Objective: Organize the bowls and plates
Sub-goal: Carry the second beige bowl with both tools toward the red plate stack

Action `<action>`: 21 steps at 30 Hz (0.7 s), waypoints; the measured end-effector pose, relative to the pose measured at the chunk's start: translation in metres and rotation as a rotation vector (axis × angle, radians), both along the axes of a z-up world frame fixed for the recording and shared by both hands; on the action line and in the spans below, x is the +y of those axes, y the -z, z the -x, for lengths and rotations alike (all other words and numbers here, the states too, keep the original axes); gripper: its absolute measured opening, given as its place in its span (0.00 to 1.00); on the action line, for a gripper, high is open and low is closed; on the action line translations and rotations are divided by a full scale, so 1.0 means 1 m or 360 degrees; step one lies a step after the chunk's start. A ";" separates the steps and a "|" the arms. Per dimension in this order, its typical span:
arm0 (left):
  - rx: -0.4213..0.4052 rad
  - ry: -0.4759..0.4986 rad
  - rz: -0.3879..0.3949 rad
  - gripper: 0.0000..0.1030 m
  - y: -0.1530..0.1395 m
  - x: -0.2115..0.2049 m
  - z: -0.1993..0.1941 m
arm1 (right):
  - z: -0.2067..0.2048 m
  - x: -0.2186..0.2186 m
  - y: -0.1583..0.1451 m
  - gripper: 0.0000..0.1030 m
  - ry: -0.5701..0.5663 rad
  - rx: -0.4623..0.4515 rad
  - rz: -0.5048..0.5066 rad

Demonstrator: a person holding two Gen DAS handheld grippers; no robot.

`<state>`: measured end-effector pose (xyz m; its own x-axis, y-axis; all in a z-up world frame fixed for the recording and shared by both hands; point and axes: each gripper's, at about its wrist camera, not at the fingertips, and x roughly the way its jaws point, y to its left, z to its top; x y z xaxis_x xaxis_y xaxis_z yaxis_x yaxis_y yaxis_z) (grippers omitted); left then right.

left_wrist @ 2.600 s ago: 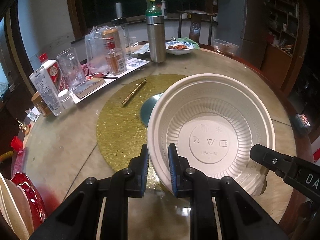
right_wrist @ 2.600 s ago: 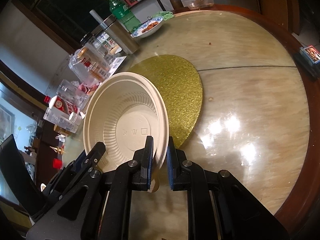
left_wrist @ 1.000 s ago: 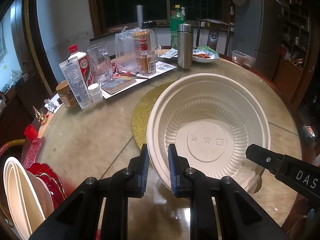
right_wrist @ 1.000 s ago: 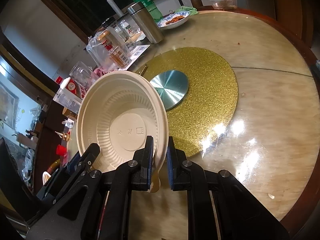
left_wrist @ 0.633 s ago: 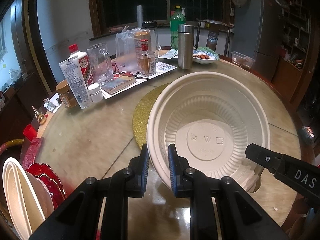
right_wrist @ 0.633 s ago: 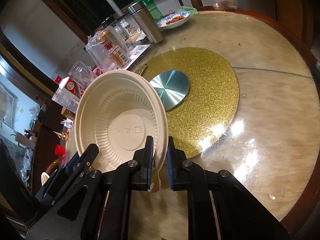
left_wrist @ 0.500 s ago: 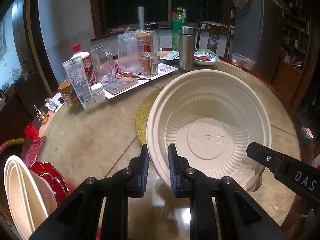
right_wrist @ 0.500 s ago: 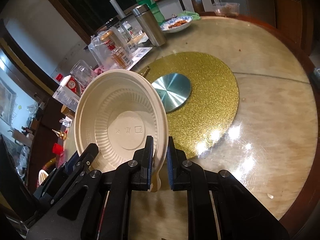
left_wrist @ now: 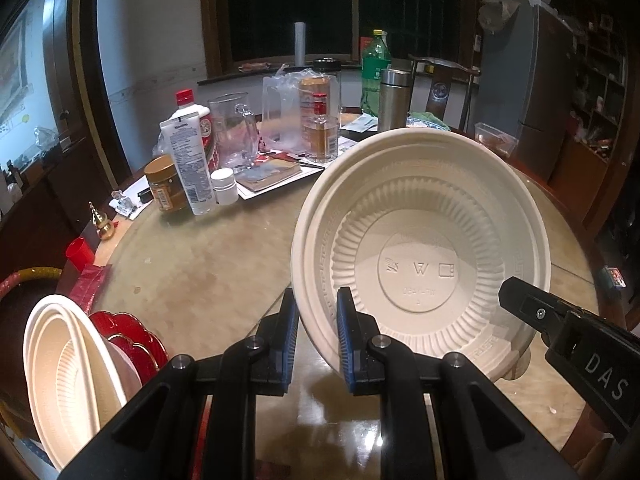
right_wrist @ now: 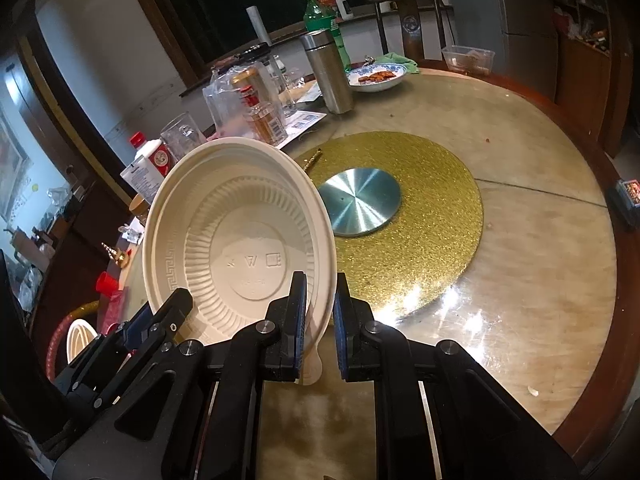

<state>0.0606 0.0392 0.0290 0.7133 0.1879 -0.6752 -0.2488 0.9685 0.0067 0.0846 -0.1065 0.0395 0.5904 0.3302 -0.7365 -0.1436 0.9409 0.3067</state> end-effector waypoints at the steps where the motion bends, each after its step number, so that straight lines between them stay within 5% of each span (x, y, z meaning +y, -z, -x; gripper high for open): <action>1: -0.0002 -0.0001 0.0001 0.17 0.000 0.001 0.001 | 0.000 0.001 -0.001 0.12 -0.0001 -0.0002 0.0003; 21: -0.0010 0.0002 -0.0007 0.17 -0.004 0.001 0.004 | 0.002 0.004 -0.002 0.12 0.0007 -0.0016 0.0012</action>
